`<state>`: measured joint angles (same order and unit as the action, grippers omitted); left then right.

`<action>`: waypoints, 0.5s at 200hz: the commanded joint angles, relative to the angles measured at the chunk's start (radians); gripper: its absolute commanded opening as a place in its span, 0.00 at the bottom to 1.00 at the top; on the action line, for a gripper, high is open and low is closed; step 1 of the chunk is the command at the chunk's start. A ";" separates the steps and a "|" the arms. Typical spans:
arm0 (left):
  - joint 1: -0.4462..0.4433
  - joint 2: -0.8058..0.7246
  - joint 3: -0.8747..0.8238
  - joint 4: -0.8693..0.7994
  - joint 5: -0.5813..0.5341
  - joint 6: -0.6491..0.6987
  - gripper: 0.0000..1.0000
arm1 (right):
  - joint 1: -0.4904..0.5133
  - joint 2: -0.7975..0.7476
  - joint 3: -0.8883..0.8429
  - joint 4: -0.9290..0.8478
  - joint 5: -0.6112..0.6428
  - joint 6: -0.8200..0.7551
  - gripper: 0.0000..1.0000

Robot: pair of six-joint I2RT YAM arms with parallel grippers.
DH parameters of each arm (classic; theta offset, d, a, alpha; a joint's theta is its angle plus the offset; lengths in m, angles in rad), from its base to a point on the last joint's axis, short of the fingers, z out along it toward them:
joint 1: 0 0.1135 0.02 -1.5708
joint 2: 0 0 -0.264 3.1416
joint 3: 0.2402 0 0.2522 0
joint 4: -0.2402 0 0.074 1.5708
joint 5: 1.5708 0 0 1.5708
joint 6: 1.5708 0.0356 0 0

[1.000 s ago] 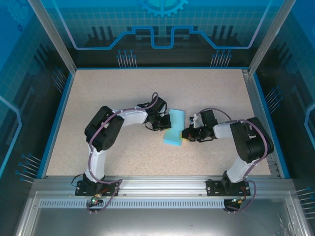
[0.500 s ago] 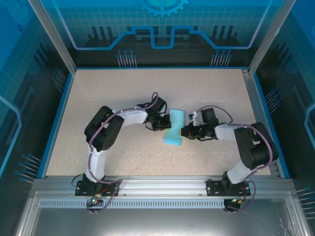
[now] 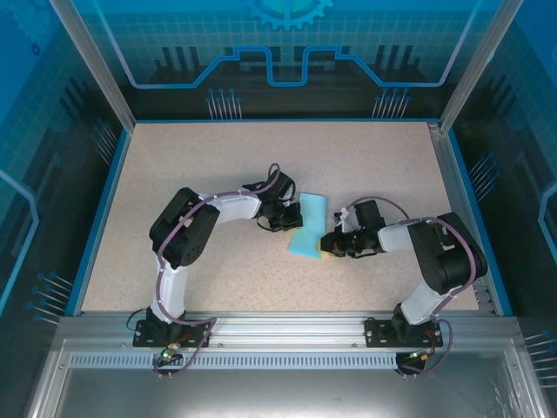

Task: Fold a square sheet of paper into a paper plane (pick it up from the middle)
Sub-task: Fold the square sheet of paper in half at the center of the table.

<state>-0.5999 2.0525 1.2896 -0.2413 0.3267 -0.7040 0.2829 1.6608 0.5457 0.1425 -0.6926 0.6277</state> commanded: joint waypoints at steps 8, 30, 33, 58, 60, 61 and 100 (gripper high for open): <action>-0.006 0.029 -0.011 -0.061 -0.037 0.021 0.00 | 0.022 -0.042 0.001 -0.046 0.013 -0.009 0.07; -0.006 0.029 -0.015 -0.061 -0.037 0.021 0.00 | 0.031 -0.083 0.002 -0.048 -0.014 -0.007 0.07; -0.007 0.029 -0.013 -0.061 -0.037 0.021 0.00 | 0.032 -0.086 0.002 -0.046 -0.016 -0.005 0.07; -0.007 0.029 -0.014 -0.061 -0.038 0.020 0.00 | 0.048 -0.080 -0.009 -0.043 -0.005 -0.005 0.06; -0.006 0.028 -0.014 -0.061 -0.039 0.019 0.00 | 0.048 -0.078 -0.011 -0.043 -0.001 -0.006 0.07; -0.006 0.029 -0.013 -0.061 -0.039 0.019 0.00 | 0.048 -0.077 -0.012 -0.044 0.002 -0.006 0.07; -0.006 0.029 -0.011 -0.060 -0.037 0.021 0.00 | 0.050 0.003 -0.050 -0.014 0.028 -0.019 0.06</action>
<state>-0.5995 2.0525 1.2896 -0.2413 0.3267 -0.7040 0.3210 1.6138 0.5266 0.1226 -0.6815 0.6270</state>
